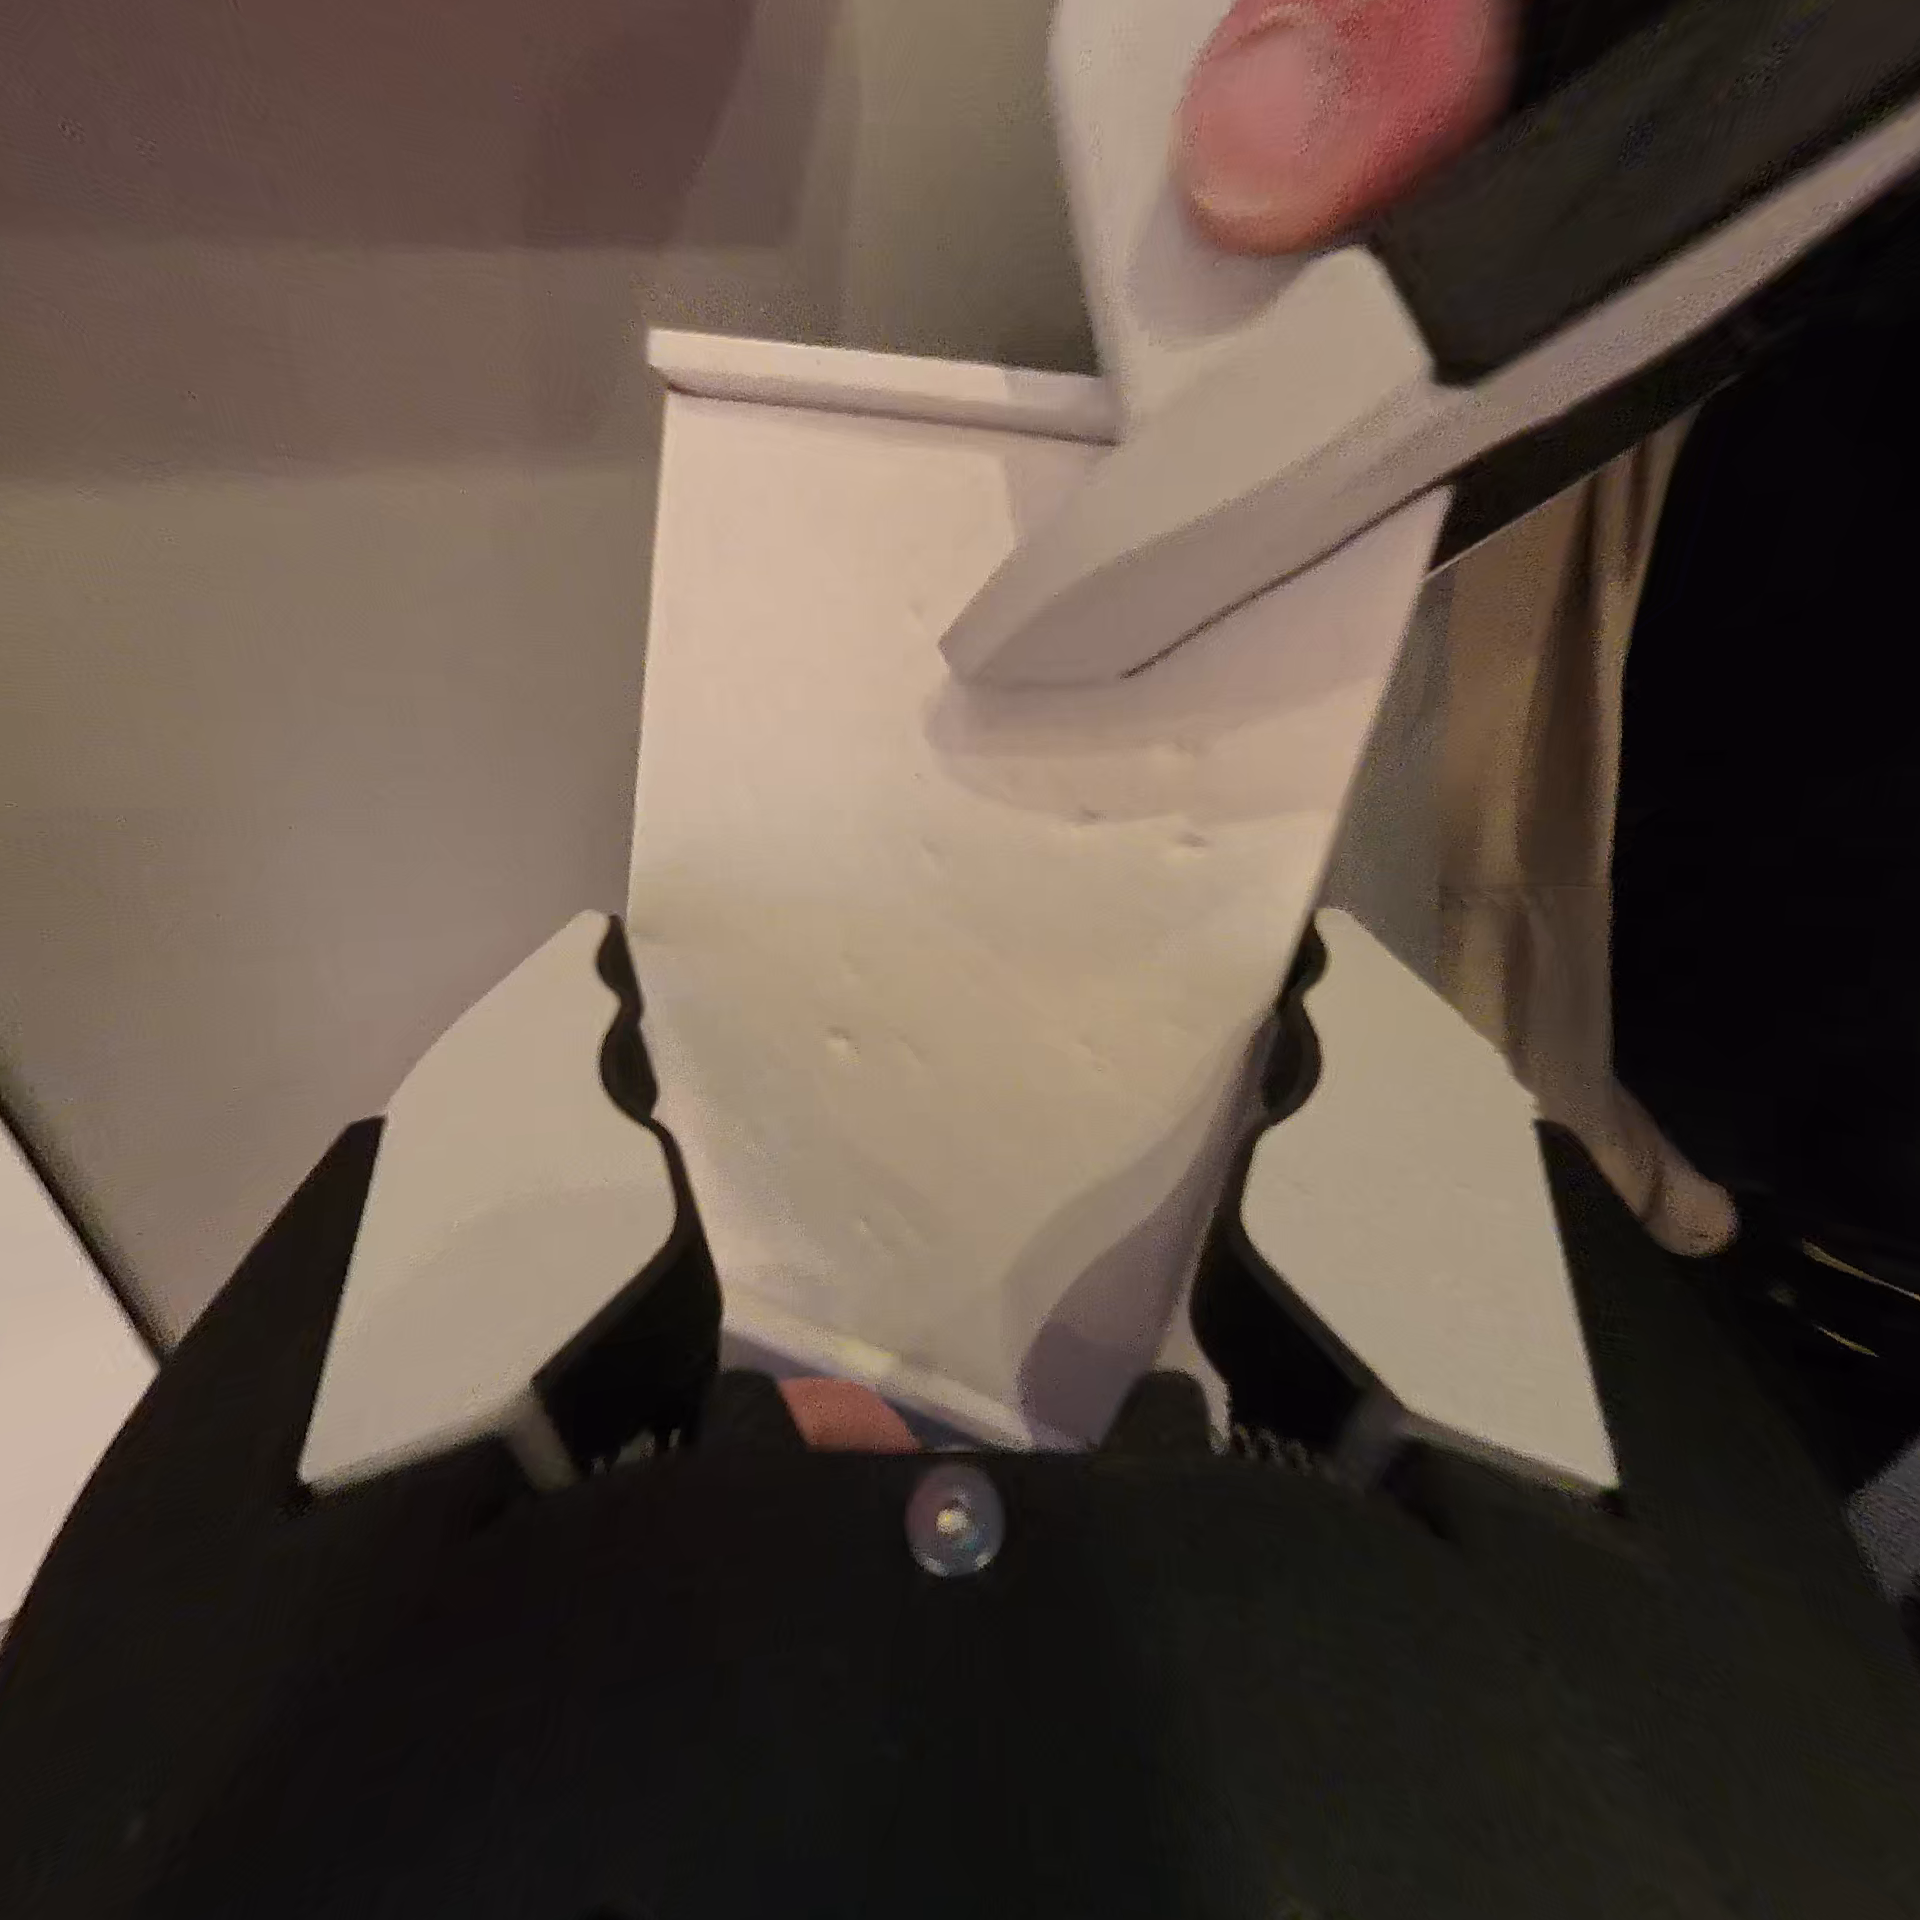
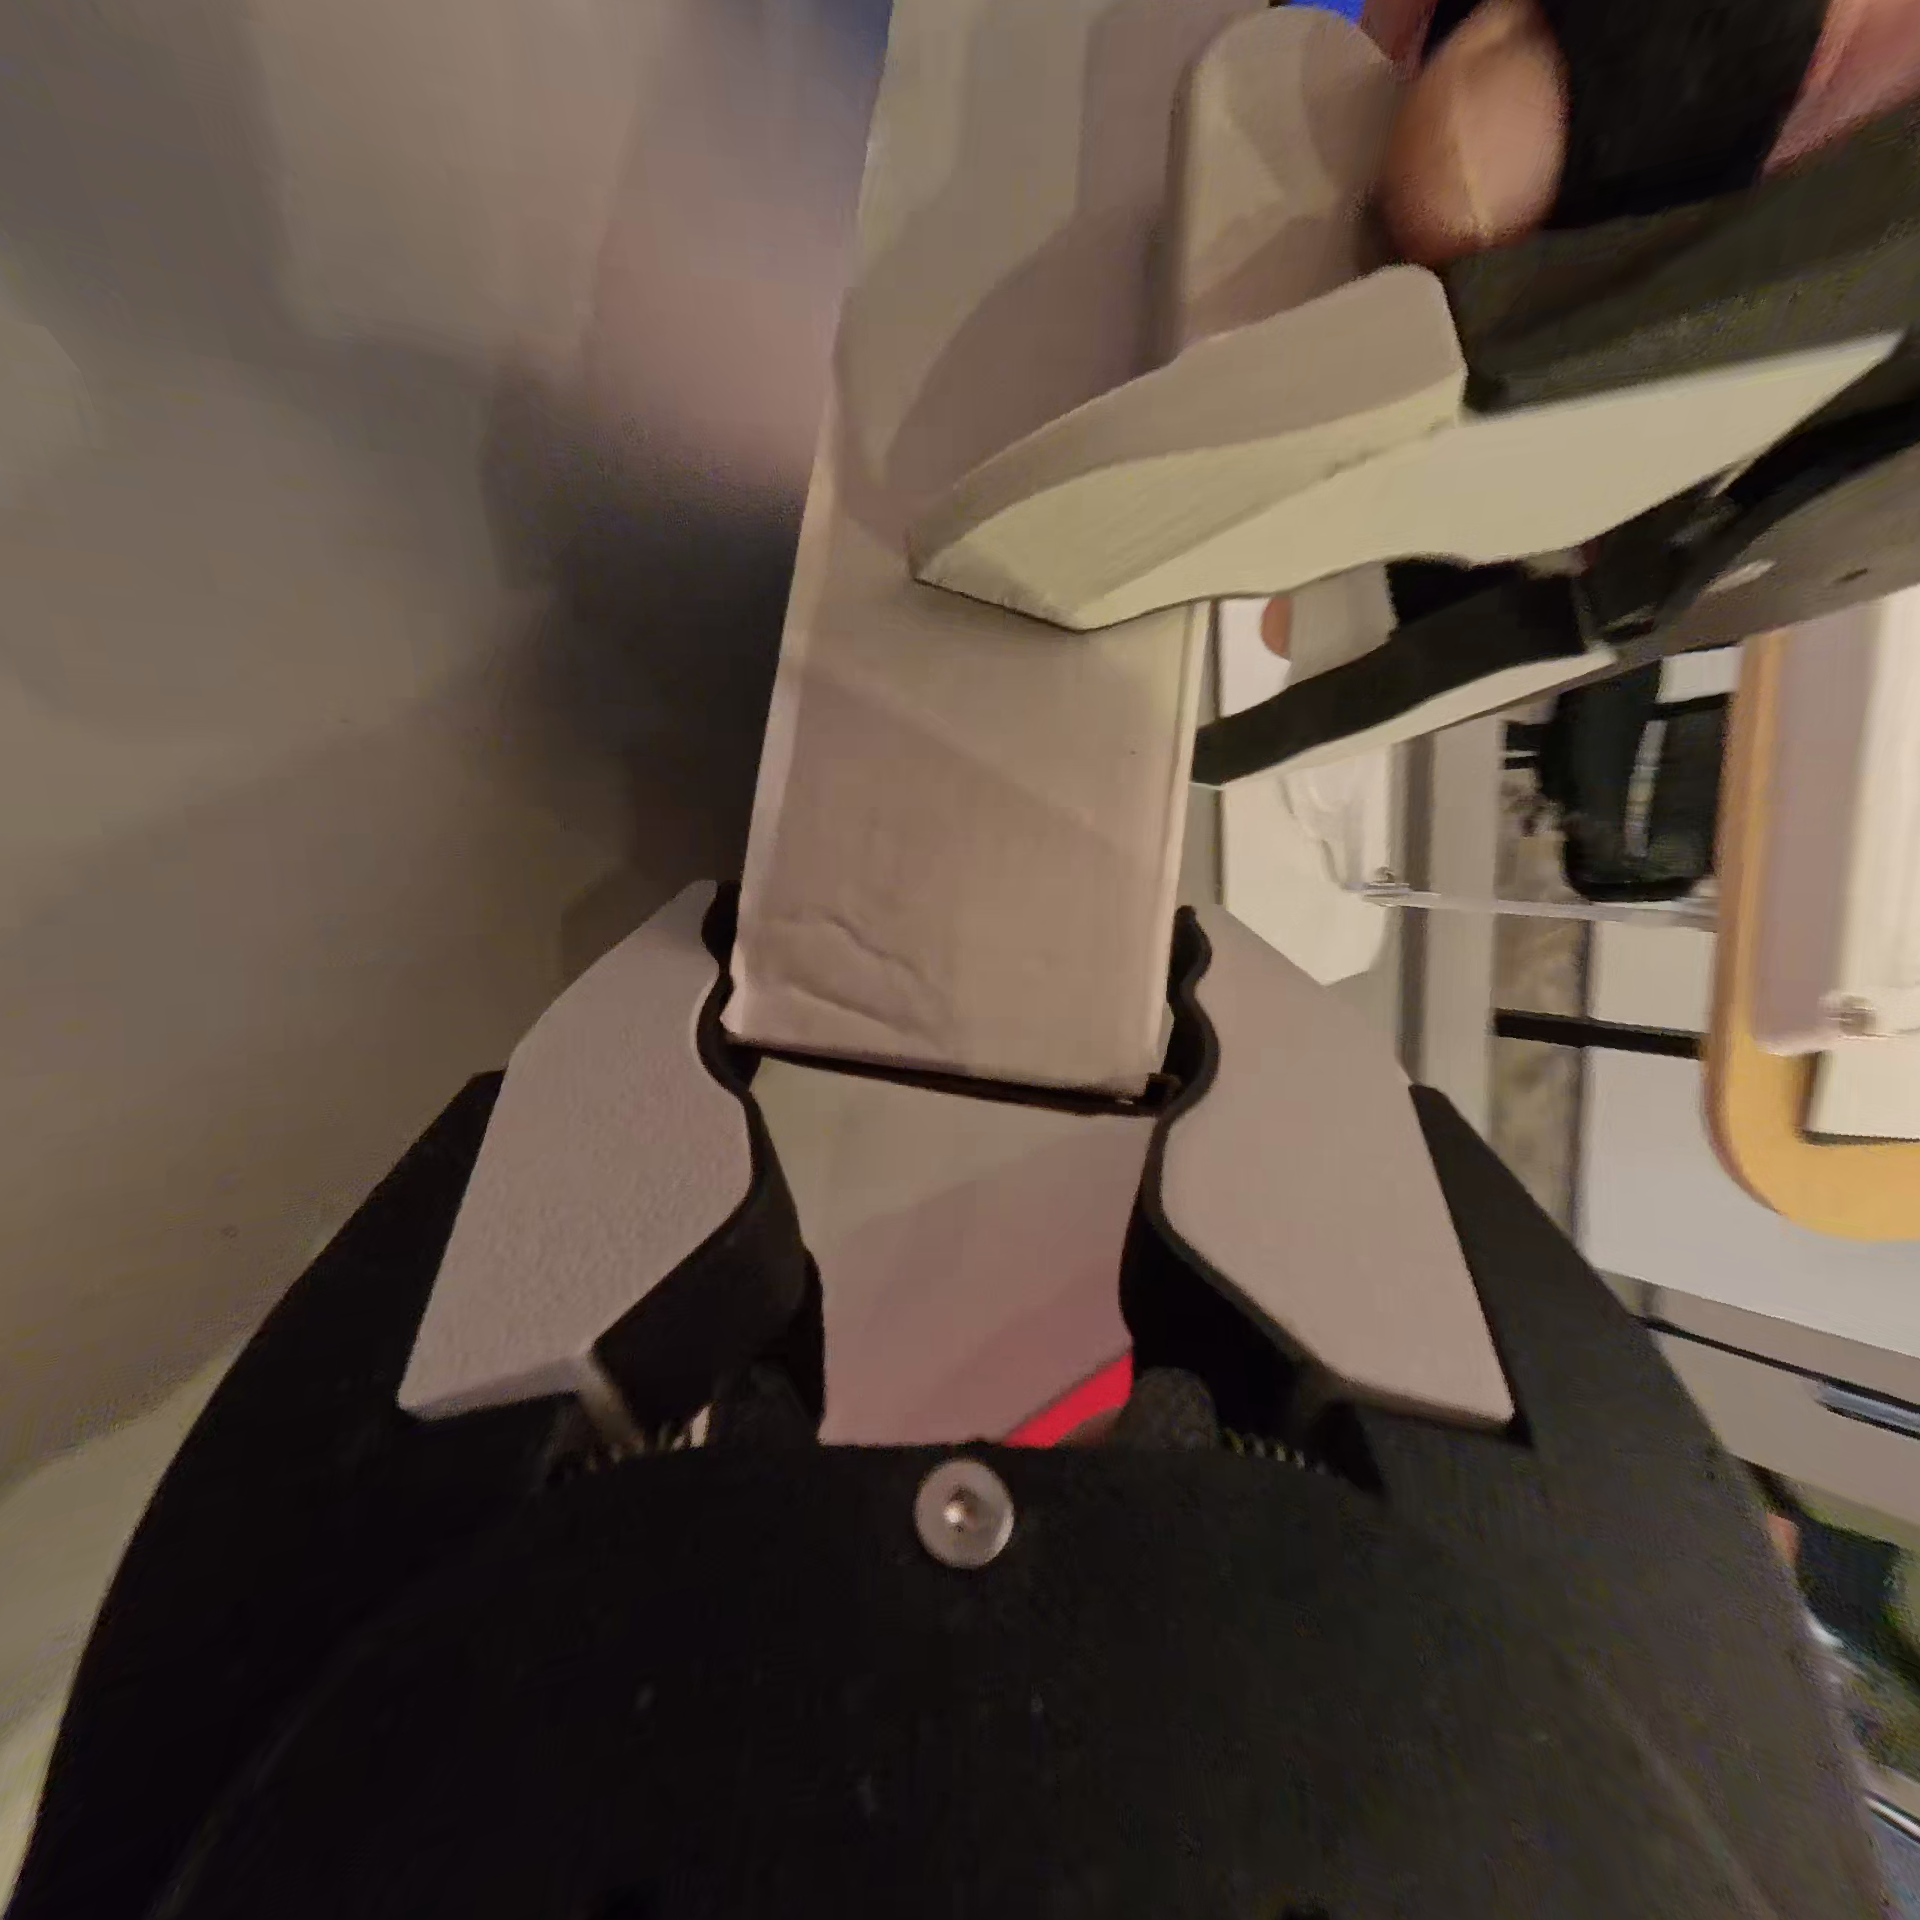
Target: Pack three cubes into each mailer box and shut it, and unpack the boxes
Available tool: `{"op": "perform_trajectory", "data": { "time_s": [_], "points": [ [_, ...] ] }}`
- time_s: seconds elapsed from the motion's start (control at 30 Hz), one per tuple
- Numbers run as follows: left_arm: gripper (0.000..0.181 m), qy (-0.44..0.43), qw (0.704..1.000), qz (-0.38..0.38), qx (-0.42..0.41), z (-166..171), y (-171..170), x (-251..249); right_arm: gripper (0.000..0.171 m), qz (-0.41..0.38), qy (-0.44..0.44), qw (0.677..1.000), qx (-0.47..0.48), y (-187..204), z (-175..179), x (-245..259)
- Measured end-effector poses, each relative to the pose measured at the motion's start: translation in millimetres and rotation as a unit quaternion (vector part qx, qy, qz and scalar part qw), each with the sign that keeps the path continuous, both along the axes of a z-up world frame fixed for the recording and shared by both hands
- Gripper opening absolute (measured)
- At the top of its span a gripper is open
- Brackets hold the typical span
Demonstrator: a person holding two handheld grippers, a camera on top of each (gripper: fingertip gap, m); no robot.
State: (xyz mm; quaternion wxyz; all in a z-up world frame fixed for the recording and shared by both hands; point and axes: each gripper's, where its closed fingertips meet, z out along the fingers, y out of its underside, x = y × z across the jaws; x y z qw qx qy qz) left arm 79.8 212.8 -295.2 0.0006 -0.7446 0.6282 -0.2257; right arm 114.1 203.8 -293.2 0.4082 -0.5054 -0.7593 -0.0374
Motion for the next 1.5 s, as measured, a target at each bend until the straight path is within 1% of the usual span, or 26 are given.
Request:
{"op": "perform_trajectory", "data": {
  "time_s": [0.03,0.17,0.27,0.33,0.37,0.43,0.5,0.53,0.57,0.63,0.7,0.8,0.87,0.9,0.93,0.97,1.0,1.07,1.1,1.17,1.2,1.3,1.33,1.37,1.4,1.5],
  "points": [
    [0.116,-0.014,1.000,0.005,0.015,3,0,1,0.077,0.001,0.001,1.000,-0.013,-1,-2,1],
    [0.120,-0.046,0.994,0.029,0.099,14,-8,-13,0.077,-0.010,0.015,0.998,-0.068,3,-10,8],
    [0.122,-0.040,0.975,0.052,0.211,15,-8,-36,0.077,-0.014,0.023,0.996,-0.089,7,-11,15],
    [0.120,-0.026,0.962,0.074,0.262,12,-8,-51,0.077,-0.016,0.029,0.993,-0.109,7,-10,17],
    [0.117,-0.026,0.958,0.081,0.272,7,-12,-54,0.077,-0.015,0.025,0.993,-0.113,7,-10,18],
    [0.103,-0.026,0.943,0.099,0.316,-1,-10,-56,0.077,-0.014,0.022,0.992,-0.122,8,-10,19],
    [0.095,-0.017,0.938,0.109,0.329,-14,-12,-56,0.077,-0.016,0.019,0.991,-0.133,8,-10,20],
    [0.085,-0.010,0.928,0.120,0.352,-18,-6,-58,0.077,-0.016,0.014,0.990,-0.138,8,-10,21],
    [0.081,-0.005,0.917,0.130,0.378,-20,1,-60,0.077,-0.018,0.009,0.990,-0.143,9,-10,23],
    [0.074,-0.025,0.911,0.142,0.387,-25,4,-54,0.078,-0.027,0.000,0.987,-0.157,11,-10,25],
    [0.060,-0.051,0.892,0.179,0.411,-21,14,-51,0.078,-0.041,-0.012,0.985,-0.170,13,-10,30],
    [0.058,-0.084,0.885,0.190,0.417,-11,14,-44,0.079,-0.057,-0.040,0.983,-0.172,16,-12,38],
    [0.049,-0.105,0.892,0.185,0.399,-9,7,-38,0.085,-0.076,-0.050,0.982,-0.163,21,-11,43],
    [0.050,-0.109,0.891,0.184,0.400,-8,4,-35,0.082,-0.072,-0.054,0.982,-0.166,19,-11,43],
    [0.063,-0.104,0.884,0.185,0.416,-6,6,-36,0.077,-0.061,-0.061,0.982,-0.166,16,-11,45],
    [0.083,-0.091,0.879,0.189,0.428,-6,9,-38,0.077,-0.056,-0.069,0.982,-0.164,15,-11,47],
    [0.101,-0.083,0.882,0.189,0.423,-9,9,-38,0.077,-0.052,-0.075,0.982,-0.164,15,-11,48],
    [0.110,-0.095,0.878,0.184,0.432,-6,10,-34,0.076,-0.037,-0.080,0.982,-0.167,13,-11,49],
    [0.108,-0.112,0.879,0.162,0.435,-5,6,-28,0.076,-0.031,-0.081,0.982,-0.170,13,-11,49],
    [0.082,-0.134,0.868,0.136,0.458,-1,2,-19,0.076,-0.029,-0.080,0.981,-0.177,13,-11,48],
    [0.074,-0.130,0.863,0.134,0.470,0,3,-18,0.076,-0.026,-0.081,0.980,-0.179,13,-11,48],
    [0.072,-0.144,0.860,0.142,0.468,1,5,-17,0.079,-0.047,-0.086,0.977,-0.190,16,-10,51],
    [0.071,-0.141,0.861,0.142,0.467,0,5,-17,0.083,-0.056,-0.088,0.978,-0.183,19,-9,52],
    [0.071,-0.138,0.863,0.141,0.465,0,6,-18,0.094,-0.061,-0.089,0.979,-0.172,21,-7,52],
    [0.071,-0.137,0.865,0.140,0.462,0,5,-18,0.096,-0.058,-0.086,0.982,-0.157,21,-2,51],
    [0.070,-0.138,0.873,0.146,0.444,0,4,-17,0.086,-0.039,-0.061,0.991,-0.117,14,19,41]
  ]
}}
